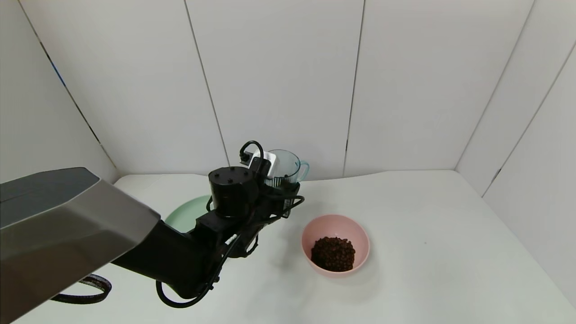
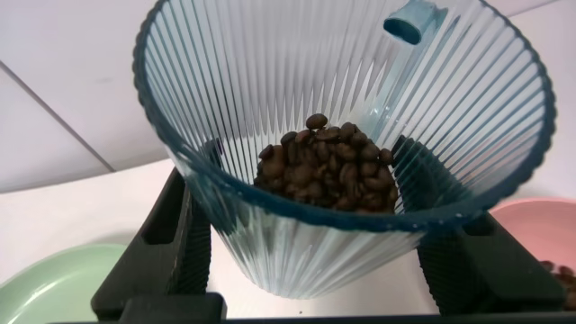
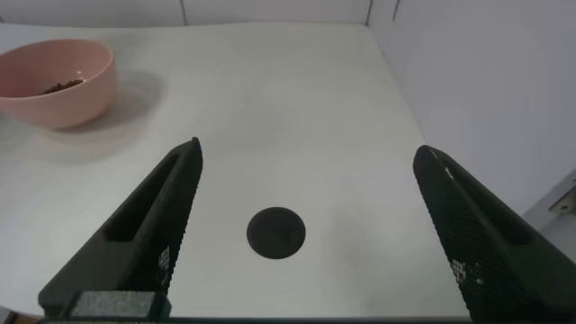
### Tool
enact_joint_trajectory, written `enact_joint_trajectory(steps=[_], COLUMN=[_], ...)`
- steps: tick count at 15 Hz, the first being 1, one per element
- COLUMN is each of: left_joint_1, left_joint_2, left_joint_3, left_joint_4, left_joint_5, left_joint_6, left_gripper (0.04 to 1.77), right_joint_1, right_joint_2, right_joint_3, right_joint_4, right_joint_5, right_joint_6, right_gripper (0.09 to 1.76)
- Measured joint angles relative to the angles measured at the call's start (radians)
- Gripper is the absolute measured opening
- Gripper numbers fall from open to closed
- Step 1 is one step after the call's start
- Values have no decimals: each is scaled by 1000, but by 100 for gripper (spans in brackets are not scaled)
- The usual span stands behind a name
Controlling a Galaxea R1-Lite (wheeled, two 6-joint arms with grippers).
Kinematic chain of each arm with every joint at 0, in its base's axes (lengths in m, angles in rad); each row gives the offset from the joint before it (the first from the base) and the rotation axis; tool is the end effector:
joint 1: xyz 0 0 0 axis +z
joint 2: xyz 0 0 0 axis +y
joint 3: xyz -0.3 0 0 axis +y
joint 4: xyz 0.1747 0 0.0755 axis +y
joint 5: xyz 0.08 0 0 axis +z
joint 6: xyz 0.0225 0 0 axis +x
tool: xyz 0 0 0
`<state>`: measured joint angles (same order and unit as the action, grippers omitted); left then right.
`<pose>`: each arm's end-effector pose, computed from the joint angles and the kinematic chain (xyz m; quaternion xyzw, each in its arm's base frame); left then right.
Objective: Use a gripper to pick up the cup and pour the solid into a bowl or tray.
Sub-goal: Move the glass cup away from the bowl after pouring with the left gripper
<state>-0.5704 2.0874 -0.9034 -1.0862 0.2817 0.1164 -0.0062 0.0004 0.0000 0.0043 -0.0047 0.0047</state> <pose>0.3275 -0.2027 0.1176 0.0777 0.0361 -0.1460 0.9856 -0.0228 0.0000 0.0751 0.0024 0.0023 -0.0055 1.0000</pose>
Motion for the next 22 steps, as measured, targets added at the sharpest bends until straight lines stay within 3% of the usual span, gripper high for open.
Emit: enact_joint_trajectory(steps=[12,22], left_joint_1=[37,57], left_joint_2=[115,246], left_joint_3=[-76,-87], left_joint_4=[-13,-164], left_joint_5=[12,14], left_joint_6=[-153,-157], left_gripper=[129,129], right_joint_1=[0,0], right_joint_2=[0,0], right_joint_3=[0,0], right_joint_4=[0,0], right_joint_5=[0,0], right_joint_6=[0,0], right_gripper=[171,171])
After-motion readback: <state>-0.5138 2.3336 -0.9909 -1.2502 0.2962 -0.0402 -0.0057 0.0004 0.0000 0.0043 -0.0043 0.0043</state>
